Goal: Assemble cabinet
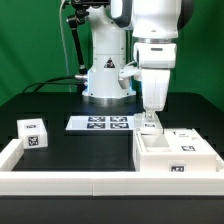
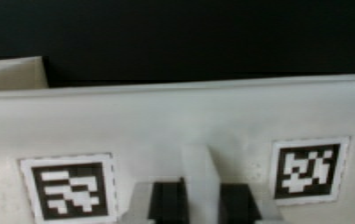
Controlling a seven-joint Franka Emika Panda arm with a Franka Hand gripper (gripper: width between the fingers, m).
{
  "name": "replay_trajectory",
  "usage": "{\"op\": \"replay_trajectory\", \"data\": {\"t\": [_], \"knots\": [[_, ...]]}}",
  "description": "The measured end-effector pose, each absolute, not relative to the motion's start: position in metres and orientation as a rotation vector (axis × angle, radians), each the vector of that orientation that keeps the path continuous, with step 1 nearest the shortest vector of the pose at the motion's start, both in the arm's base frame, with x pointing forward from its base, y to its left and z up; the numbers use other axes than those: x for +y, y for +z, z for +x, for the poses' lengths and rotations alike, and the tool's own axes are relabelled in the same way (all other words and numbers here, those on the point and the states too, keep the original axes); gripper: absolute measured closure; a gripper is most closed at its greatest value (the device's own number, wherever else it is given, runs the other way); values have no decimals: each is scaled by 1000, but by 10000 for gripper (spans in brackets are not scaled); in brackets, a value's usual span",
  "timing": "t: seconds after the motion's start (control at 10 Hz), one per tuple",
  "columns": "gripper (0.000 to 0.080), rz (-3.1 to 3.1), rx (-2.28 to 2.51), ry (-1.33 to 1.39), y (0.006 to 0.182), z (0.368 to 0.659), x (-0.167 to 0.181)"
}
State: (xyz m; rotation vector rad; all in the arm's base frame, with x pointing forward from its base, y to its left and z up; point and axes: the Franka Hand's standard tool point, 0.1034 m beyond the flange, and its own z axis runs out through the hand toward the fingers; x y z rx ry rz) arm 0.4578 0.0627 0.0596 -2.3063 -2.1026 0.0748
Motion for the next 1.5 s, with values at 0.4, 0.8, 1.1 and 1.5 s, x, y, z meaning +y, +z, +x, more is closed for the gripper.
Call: {"op": "replay_trajectory", "data": {"t": [0.4,0.8,1.1,1.5], "knots": [[731,-2309,-2102,70,60,458,63],[731,-2280,-2107,124,58,457,61],[730,-2263,-2129,116,59,462,62],[730,-2224,-2176,90,59,469,63]]}}
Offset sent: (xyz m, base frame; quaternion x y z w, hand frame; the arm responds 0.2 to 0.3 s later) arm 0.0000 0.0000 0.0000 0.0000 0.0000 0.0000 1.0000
